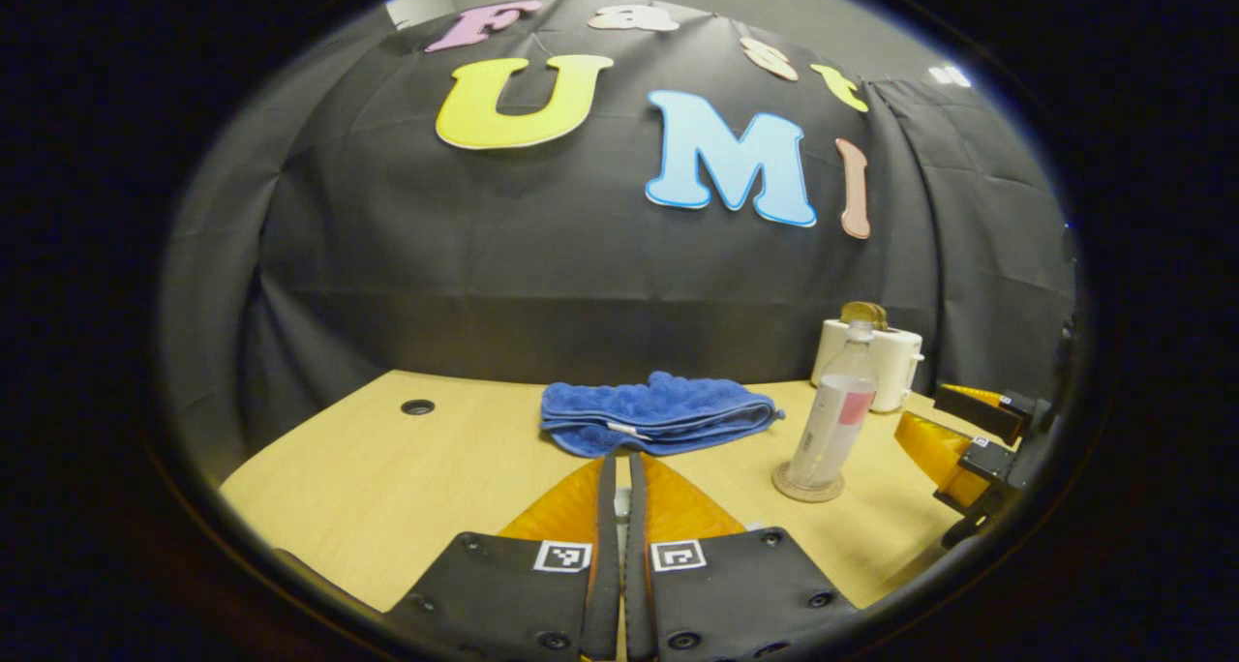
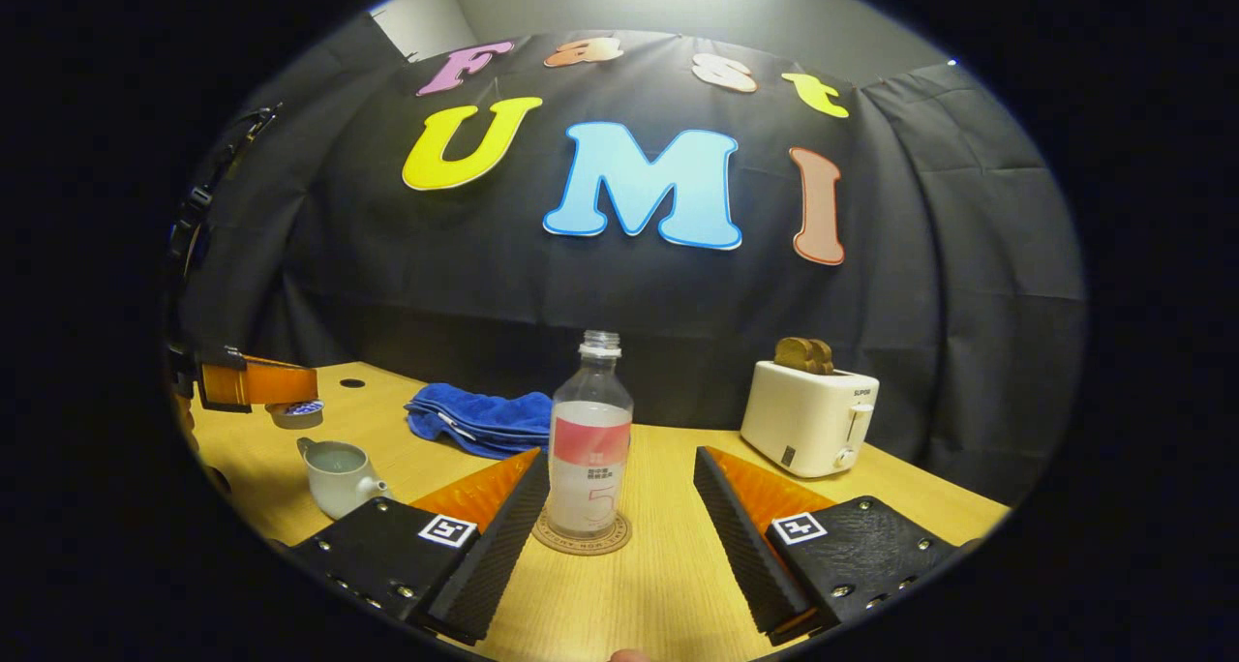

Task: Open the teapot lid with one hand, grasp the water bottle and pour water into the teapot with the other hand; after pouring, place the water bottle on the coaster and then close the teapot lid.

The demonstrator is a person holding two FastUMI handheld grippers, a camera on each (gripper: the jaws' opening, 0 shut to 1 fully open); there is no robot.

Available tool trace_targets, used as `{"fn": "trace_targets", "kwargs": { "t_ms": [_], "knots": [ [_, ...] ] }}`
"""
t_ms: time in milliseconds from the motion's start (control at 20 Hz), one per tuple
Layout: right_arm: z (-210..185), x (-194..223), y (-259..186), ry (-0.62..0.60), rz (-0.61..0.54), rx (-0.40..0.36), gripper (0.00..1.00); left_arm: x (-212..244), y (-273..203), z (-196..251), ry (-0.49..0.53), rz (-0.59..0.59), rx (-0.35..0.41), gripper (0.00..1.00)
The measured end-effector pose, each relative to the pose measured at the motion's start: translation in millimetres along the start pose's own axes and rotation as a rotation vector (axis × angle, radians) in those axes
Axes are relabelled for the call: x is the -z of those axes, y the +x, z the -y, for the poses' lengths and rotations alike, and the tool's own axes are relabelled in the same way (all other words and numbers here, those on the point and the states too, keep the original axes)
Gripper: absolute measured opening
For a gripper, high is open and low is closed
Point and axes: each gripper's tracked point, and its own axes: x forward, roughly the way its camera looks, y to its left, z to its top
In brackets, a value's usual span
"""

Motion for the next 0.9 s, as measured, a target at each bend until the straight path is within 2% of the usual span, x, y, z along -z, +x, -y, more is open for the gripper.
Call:
{"fn": "trace_targets", "kwargs": {
  "t_ms": [450, 900],
  "knots": [
    [10.2, 1.5, -6.3, 0.037, -0.004, 0.002, 0.95, 20.2, 15.2, 30.9, 0.009, -0.043, 0.014, 0.08],
    [15.1, 0.4, -8.8, 0.066, -0.003, 0.006, 0.95, 28.8, 19.8, 31.5, 0.009, -0.052, -0.010, 0.09]
  ]
}}
